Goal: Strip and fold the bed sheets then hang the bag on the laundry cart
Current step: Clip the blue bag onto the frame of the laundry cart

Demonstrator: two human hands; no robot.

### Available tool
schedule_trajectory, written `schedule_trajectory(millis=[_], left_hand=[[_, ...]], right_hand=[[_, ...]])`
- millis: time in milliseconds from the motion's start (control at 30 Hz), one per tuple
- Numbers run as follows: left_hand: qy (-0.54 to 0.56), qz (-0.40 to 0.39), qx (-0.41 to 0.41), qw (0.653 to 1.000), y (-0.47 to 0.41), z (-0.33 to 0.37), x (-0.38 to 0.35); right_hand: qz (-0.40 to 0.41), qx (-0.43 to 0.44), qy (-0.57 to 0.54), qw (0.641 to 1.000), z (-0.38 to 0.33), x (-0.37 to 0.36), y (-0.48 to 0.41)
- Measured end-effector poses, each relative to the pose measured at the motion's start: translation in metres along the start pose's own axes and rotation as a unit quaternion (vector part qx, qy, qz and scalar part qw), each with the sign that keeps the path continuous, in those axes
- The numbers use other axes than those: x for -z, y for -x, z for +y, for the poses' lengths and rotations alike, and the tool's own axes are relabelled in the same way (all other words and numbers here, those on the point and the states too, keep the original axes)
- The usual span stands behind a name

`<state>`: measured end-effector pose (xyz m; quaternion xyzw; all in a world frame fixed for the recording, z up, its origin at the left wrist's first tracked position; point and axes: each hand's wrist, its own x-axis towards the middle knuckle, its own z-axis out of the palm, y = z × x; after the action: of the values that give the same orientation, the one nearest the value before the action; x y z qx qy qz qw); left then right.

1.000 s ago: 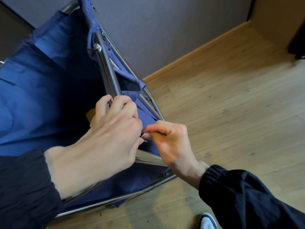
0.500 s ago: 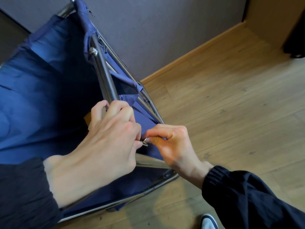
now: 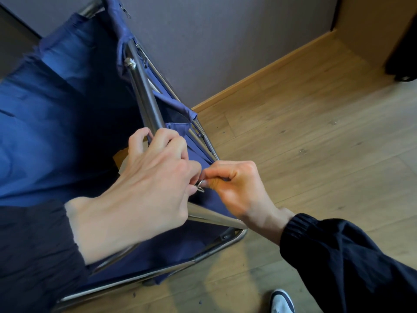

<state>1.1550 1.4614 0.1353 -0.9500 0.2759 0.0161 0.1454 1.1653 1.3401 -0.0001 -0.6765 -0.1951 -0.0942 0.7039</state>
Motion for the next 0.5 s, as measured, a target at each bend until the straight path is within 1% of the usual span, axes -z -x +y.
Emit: schedule_trajectory(millis=[100, 200, 267, 400, 500], left_hand=[[0.014, -0.004, -0.003, 1.000, 0.001, 0.001, 0.001], [0.017, -0.008, -0.014, 1.000, 0.002, 0.004, 0.003], [0.020, -0.014, -0.015, 1.000, 0.002, 0.005, 0.003], [-0.001, -0.020, -0.013, 1.000, 0.003, 0.004, 0.002], [-0.006, -0.029, 0.000, 1.000, 0.005, 0.005, 0.000]], right_hand=[[-0.010, 0.005, -0.005, 1.000, -0.006, 0.000, -0.005], [-0.043, 0.010, -0.001, 0.999, -0.014, -0.004, -0.015], [-0.050, 0.007, 0.003, 0.999, -0.015, -0.006, -0.020], [-0.059, -0.044, -0.007, 0.997, -0.011, -0.002, -0.019], [-0.082, -0.096, -0.004, 0.992, -0.010, 0.001, -0.019]])
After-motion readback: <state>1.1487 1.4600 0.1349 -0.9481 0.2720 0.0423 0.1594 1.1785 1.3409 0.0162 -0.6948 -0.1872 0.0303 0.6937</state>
